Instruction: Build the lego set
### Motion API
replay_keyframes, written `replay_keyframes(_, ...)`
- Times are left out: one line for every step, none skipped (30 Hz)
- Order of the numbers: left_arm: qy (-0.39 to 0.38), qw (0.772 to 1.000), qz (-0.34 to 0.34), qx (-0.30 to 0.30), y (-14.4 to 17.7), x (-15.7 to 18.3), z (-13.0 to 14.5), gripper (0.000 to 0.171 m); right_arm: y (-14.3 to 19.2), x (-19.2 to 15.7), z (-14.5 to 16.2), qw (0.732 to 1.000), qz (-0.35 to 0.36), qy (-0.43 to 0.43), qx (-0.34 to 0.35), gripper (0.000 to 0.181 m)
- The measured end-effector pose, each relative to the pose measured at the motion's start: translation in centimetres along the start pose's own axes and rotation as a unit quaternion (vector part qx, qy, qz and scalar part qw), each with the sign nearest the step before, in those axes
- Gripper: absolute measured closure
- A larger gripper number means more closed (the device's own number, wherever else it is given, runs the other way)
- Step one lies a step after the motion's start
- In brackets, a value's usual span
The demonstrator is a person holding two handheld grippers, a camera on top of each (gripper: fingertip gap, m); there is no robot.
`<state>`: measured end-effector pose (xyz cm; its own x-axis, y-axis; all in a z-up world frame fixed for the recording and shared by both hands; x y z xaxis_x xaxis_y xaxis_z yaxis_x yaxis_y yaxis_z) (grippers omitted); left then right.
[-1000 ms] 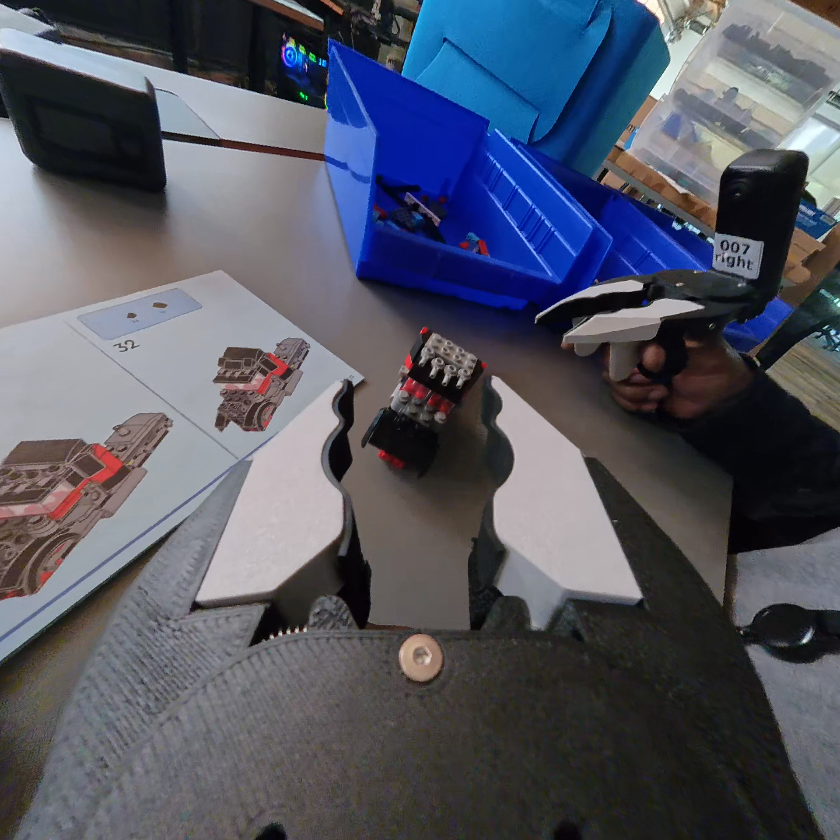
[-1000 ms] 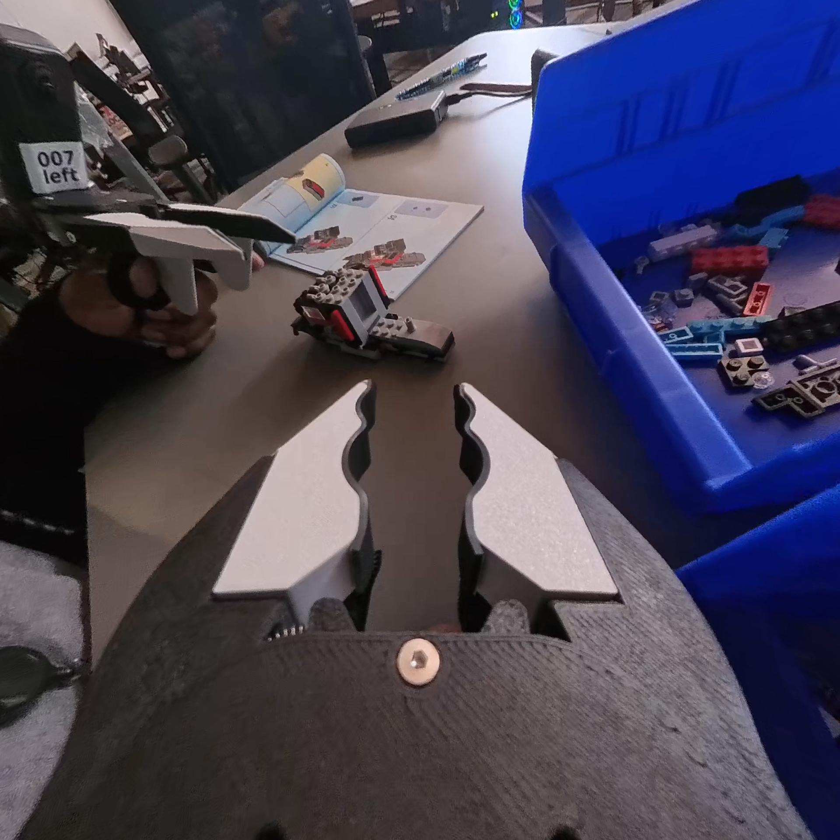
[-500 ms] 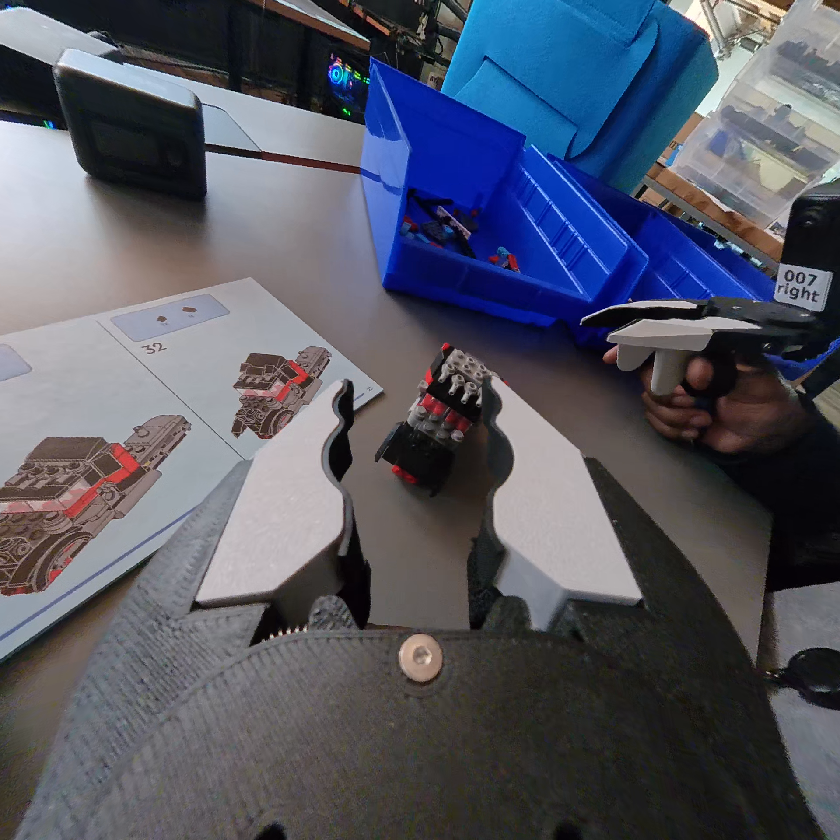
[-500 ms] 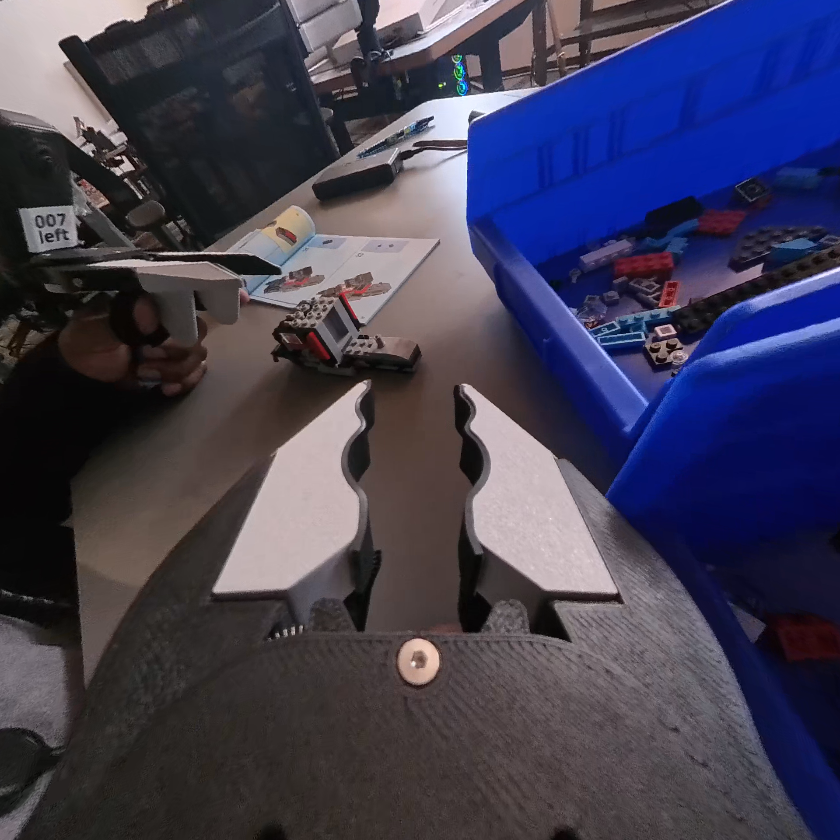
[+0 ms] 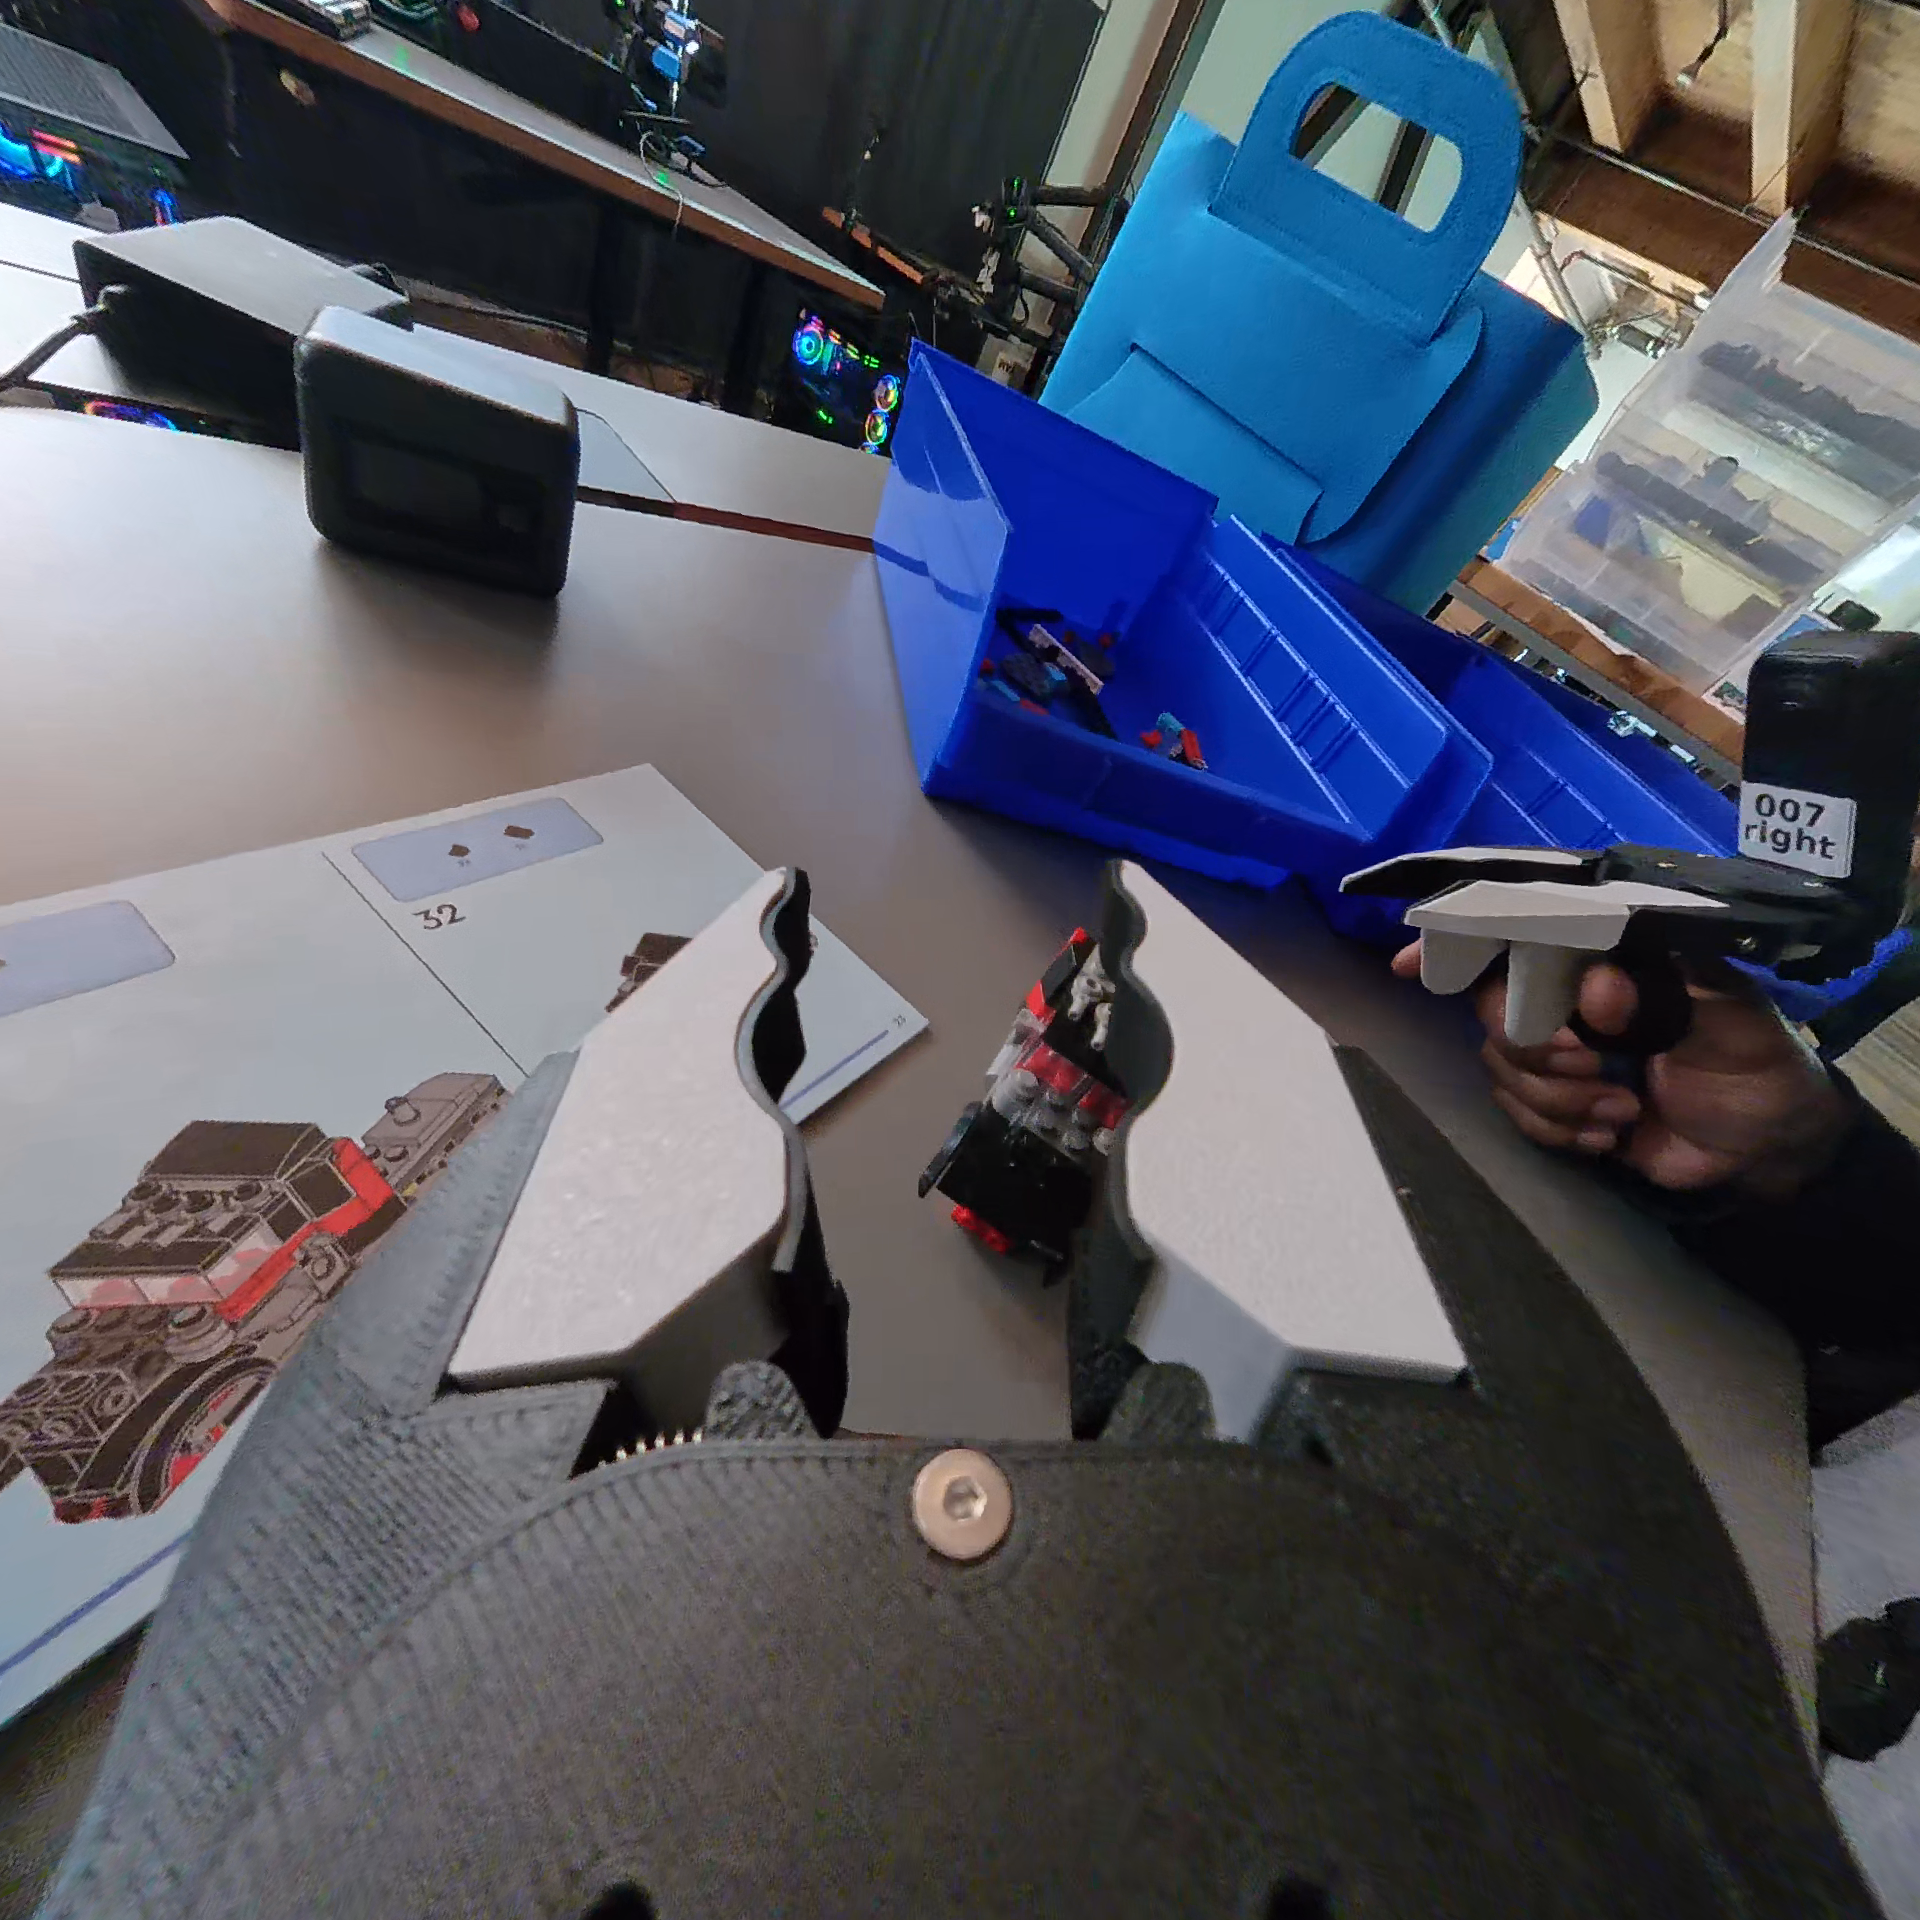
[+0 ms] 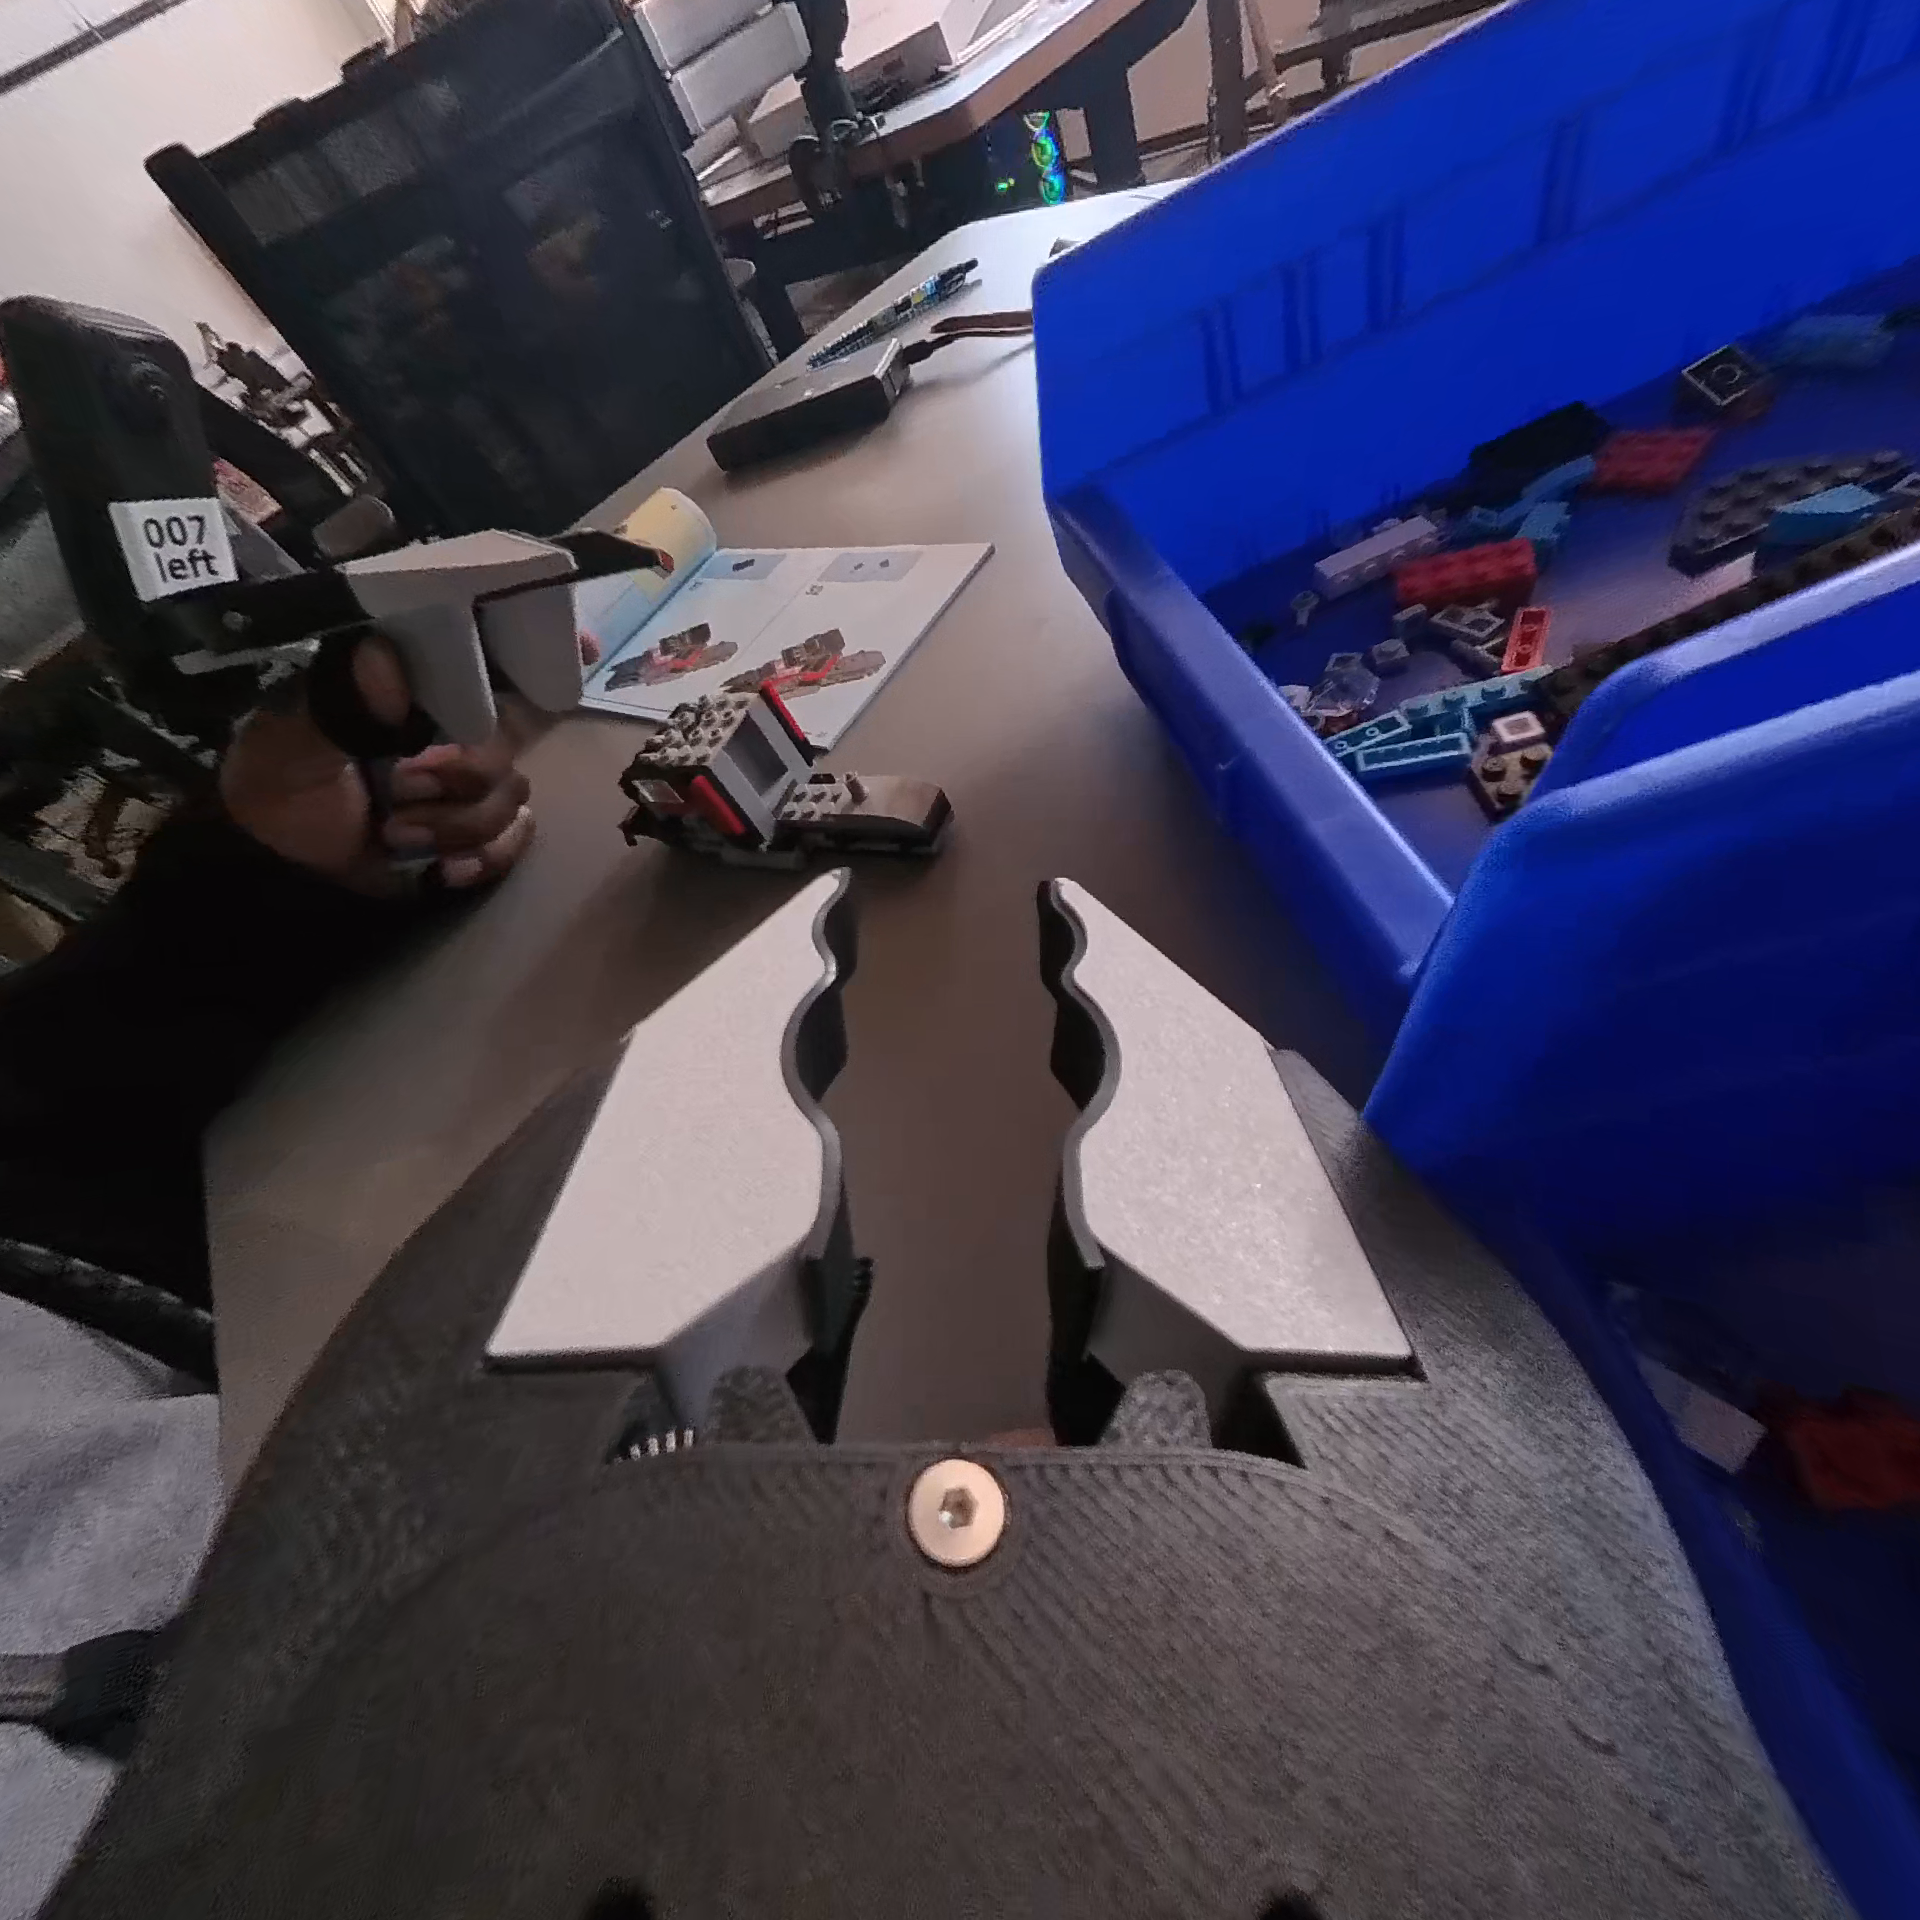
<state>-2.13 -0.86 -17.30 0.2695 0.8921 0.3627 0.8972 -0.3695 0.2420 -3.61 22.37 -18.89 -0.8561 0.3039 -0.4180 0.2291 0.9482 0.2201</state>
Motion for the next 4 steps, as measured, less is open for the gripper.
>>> replay_keyframes(-0.002,1.0,0.0,0.001,-0.14,0.03,-0.06,0.115,0.03,0.05,-0.05,1.0,-0.004,-0.005,0.003,0.147)
replay_keyframes(-0.003,1.0,-0.001,0.002,-0.27,0.03,-0.1,0.115,0.05,0.08,-0.08,1.0,-0.008,-0.01,0.005,0.147)
replay_keyframes(-0.002,1.0,-0.002,0.002,-0.41,0.0,-0.13,0.115,0.07,0.1,-0.08,1.0,-0.012,-0.014,0.006,0.147)
replay_keyframes(-0.001,1.0,-0.004,0.001,-0.53,-0.06,-0.15,0.115,0.08,0.13,-0.09,1.0,-0.014,-0.017,0.007,0.147)
Point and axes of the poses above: each gripper's, where its closed fingertips meet, y back along the fingers, z out of its underside, x = y × z across the jaws, the point moved 3 cm from there along y, back along the fingers, and after that the axes turned 13 degrees about -z, right-handed, at the moved point
